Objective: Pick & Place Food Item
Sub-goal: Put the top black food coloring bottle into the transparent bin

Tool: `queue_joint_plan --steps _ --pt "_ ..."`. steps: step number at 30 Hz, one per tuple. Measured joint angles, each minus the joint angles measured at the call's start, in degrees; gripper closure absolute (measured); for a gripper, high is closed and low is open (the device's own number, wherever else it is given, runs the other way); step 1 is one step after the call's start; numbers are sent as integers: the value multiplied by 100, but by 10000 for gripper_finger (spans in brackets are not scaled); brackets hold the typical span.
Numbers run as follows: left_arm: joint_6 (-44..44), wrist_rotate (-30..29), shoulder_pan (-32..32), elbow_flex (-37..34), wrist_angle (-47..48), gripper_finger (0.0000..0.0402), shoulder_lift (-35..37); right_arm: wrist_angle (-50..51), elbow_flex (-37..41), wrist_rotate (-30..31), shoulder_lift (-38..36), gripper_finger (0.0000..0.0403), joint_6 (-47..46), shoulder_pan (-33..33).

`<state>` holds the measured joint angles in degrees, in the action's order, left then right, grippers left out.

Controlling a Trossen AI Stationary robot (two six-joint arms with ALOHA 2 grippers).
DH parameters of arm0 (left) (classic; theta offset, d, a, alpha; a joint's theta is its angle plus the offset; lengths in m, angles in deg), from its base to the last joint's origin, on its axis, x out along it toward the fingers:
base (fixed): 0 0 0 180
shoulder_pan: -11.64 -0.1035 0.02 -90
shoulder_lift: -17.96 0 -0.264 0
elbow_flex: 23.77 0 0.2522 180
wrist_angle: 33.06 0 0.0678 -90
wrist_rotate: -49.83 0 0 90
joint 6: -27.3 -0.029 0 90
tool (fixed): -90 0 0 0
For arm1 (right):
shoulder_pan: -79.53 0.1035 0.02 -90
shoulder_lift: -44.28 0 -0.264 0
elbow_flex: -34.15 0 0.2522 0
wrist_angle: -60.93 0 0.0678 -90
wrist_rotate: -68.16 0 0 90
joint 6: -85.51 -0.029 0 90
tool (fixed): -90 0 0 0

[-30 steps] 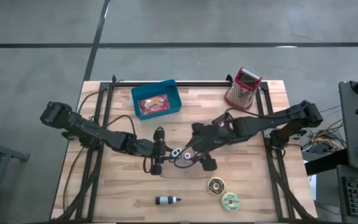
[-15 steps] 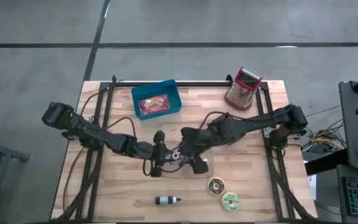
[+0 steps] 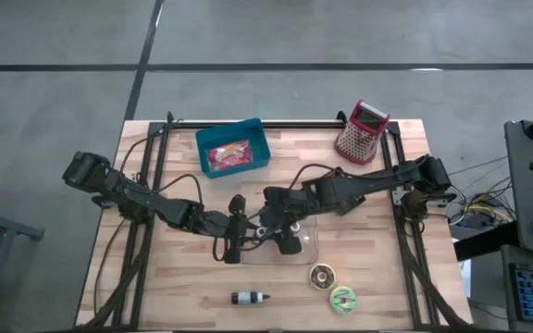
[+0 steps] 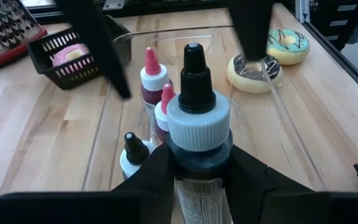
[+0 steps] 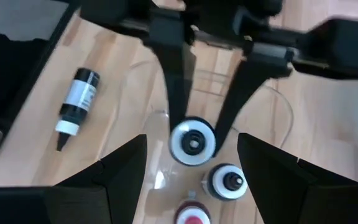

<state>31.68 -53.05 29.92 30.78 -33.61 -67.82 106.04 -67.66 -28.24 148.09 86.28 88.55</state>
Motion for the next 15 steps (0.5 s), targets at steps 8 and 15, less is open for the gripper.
queue_joint_plan --steps 8,15 --pt "13 3 -7 0 -9 299 0 -27 -22 -17 21 159 -11 -24" --pt "-2 6 -11 0 -22 300 0 -28 -18 -15 21 189 -15 -28"
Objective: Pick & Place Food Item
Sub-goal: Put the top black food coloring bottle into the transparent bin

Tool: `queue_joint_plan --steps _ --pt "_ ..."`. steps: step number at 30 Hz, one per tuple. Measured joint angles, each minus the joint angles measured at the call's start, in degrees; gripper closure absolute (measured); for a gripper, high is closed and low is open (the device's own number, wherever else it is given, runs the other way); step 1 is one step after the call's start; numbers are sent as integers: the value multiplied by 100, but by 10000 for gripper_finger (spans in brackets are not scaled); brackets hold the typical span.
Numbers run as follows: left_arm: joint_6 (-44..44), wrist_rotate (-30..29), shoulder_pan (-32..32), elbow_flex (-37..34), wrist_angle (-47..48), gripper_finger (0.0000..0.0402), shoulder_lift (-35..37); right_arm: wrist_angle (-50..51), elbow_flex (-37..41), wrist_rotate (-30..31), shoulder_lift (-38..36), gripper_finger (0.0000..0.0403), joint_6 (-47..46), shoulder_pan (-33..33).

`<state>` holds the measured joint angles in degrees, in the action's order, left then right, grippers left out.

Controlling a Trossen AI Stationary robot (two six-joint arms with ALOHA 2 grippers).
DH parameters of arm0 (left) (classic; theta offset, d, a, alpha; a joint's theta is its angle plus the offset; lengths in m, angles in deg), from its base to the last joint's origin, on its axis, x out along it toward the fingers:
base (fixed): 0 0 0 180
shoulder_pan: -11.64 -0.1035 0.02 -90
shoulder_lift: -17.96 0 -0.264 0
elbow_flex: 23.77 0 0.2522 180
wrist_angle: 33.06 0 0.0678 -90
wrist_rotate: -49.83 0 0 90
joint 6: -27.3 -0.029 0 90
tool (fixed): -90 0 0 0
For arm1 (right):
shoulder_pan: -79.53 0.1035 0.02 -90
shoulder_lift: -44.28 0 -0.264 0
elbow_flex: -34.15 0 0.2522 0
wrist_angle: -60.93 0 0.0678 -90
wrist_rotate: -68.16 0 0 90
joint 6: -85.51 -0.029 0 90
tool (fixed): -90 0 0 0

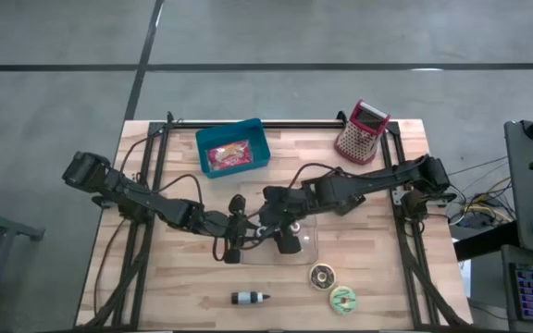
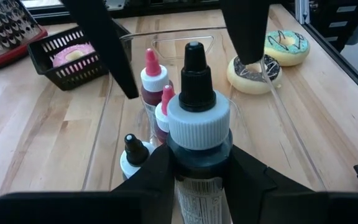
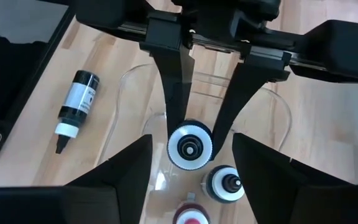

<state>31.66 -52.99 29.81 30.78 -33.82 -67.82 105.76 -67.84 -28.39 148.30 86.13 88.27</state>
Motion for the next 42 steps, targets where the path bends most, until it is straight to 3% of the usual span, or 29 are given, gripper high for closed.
queue_joint_plan --steps 17,28,42 --pt "0 20 -9 0 -2 306 2 10 -27 -85 309 224 24 -2" --pt "-4 19 -11 -6 -43 306 0 37 -58 -87 293 304 26 0" --pt "-103 -2 -11 -11 -184 307 2 142 -73 -87 280 305 169 6"
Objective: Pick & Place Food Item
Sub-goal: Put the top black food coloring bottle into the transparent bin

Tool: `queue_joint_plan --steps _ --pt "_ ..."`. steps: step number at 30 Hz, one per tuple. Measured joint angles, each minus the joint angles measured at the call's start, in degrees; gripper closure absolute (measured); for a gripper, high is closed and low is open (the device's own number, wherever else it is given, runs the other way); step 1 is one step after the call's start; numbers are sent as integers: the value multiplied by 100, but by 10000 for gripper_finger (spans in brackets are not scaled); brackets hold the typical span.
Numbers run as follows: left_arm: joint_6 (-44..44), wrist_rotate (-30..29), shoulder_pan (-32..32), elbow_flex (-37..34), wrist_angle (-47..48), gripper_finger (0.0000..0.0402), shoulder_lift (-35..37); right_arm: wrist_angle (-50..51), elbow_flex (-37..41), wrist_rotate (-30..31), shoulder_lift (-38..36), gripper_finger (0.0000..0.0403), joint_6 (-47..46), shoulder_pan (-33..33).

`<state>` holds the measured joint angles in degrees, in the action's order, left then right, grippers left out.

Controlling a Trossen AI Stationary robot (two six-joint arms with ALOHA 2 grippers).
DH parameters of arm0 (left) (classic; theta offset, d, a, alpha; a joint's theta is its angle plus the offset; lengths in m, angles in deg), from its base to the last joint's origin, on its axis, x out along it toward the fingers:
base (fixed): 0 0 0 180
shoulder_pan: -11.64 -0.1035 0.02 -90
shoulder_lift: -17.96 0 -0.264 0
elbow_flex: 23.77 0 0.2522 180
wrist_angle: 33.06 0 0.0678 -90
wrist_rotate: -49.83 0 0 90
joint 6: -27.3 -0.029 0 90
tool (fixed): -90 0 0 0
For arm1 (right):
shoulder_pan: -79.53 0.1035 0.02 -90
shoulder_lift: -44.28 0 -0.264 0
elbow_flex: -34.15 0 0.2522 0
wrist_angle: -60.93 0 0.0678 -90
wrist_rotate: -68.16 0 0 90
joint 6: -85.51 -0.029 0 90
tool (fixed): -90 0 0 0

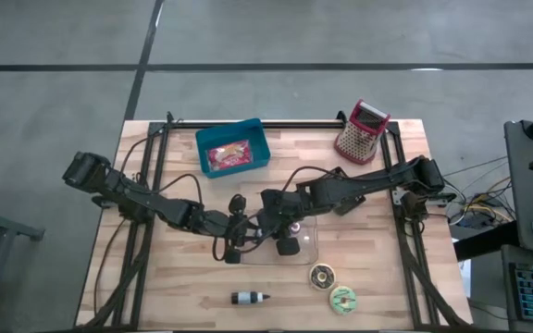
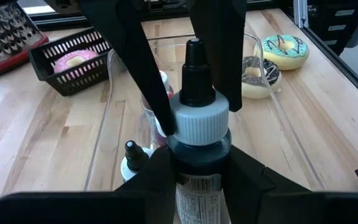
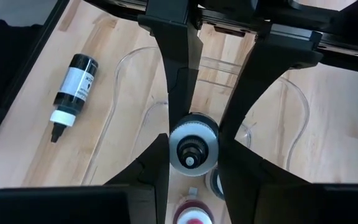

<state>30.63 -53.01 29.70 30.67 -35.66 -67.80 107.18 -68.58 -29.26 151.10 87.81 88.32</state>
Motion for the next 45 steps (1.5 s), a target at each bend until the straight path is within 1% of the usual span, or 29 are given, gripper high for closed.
queue_joint_plan --steps 1,5,7,12,17,22,25,27,35,39,45 --pt "-4 0 0 0 -16 303 0 1 0 -1 0 305 19 2" --pt "-6 4 0 0 -39 263 0 18 0 -7 -2 305 112 8" --pt "-7 20 2 0 -54 258 0 33 0 -7 -2 305 135 10" --pt "-8 22 2 0 -66 261 2 55 0 -7 -4 305 150 17" --pt "-102 150 9 0 -63 253 47 55 0 0 -4 305 153 36" --pt "-137 149 78 0 58 249 207 67 -4 -14 -7 305 178 62" --pt "-145 119 136 0 149 248 332 247 3 -29 -4 306 181 77" --pt "-160 107 180 40 50 248 409 473 47 -35 36 307 182 98" --pt "-469 105 343 22 136 248 491 519 25 -42 100 308 148 117" --pt "-659 100 389 22 44 248 748 737 27 -162 138 308 129 120" --pt "-1124 103 495 20 -29 248 1279 1026 17 -168 155 308 67 201"
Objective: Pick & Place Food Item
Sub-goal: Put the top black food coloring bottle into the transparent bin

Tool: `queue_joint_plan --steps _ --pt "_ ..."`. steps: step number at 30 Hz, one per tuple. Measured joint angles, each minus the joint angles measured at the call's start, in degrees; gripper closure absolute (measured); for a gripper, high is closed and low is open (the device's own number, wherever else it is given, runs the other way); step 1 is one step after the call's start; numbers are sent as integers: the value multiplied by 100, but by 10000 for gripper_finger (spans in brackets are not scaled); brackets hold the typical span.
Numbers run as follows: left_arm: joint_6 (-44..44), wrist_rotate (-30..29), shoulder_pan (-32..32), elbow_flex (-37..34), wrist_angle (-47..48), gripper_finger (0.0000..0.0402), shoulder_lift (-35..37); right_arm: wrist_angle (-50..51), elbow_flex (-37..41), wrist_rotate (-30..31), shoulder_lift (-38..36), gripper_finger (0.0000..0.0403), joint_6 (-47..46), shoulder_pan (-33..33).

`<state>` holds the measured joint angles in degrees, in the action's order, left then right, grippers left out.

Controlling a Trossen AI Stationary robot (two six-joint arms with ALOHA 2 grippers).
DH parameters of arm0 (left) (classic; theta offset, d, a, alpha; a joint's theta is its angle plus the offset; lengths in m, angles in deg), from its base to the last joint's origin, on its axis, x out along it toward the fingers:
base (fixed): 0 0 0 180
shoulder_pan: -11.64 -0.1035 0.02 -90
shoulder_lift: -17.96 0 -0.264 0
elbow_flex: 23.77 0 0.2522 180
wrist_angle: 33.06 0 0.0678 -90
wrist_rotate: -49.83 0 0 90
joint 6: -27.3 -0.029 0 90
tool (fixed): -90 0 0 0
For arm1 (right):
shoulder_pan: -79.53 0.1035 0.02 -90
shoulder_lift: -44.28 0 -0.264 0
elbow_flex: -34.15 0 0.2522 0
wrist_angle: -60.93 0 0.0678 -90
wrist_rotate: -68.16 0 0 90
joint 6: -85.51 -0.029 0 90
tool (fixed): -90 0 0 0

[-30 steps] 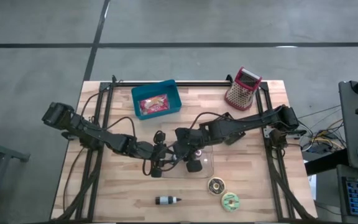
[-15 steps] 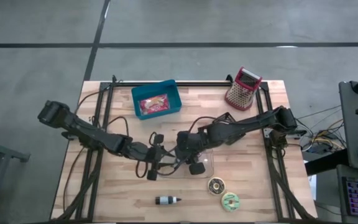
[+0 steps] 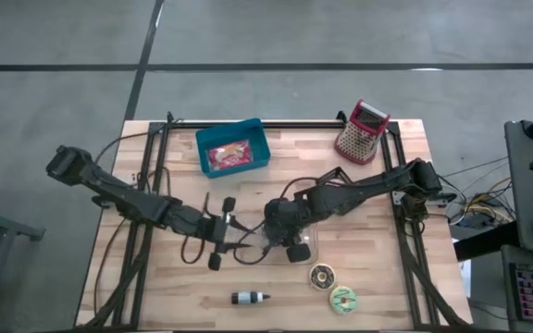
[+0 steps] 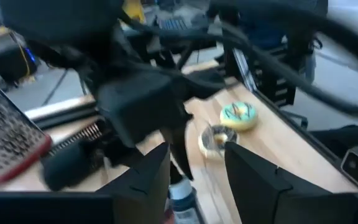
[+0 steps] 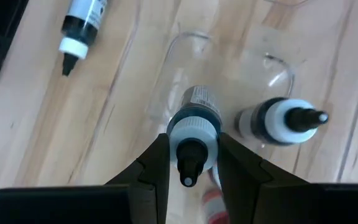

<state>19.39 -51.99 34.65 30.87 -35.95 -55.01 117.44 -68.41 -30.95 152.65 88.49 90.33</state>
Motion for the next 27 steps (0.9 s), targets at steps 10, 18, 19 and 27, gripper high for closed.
queue_joint_plan --steps 10,18,19,27 --pt "-264 -12 26 -170 35 248 597 616 -87 10 -4 308 -36 167" --pt "-268 -7 26 -455 -247 247 842 1386 -105 173 -11 308 -244 239" --pt "-268 -7 26 -455 -260 248 848 1504 -109 202 -11 308 -278 237" --pt "-270 -4 28 -457 -261 248 852 1860 -109 230 -15 308 -411 248"
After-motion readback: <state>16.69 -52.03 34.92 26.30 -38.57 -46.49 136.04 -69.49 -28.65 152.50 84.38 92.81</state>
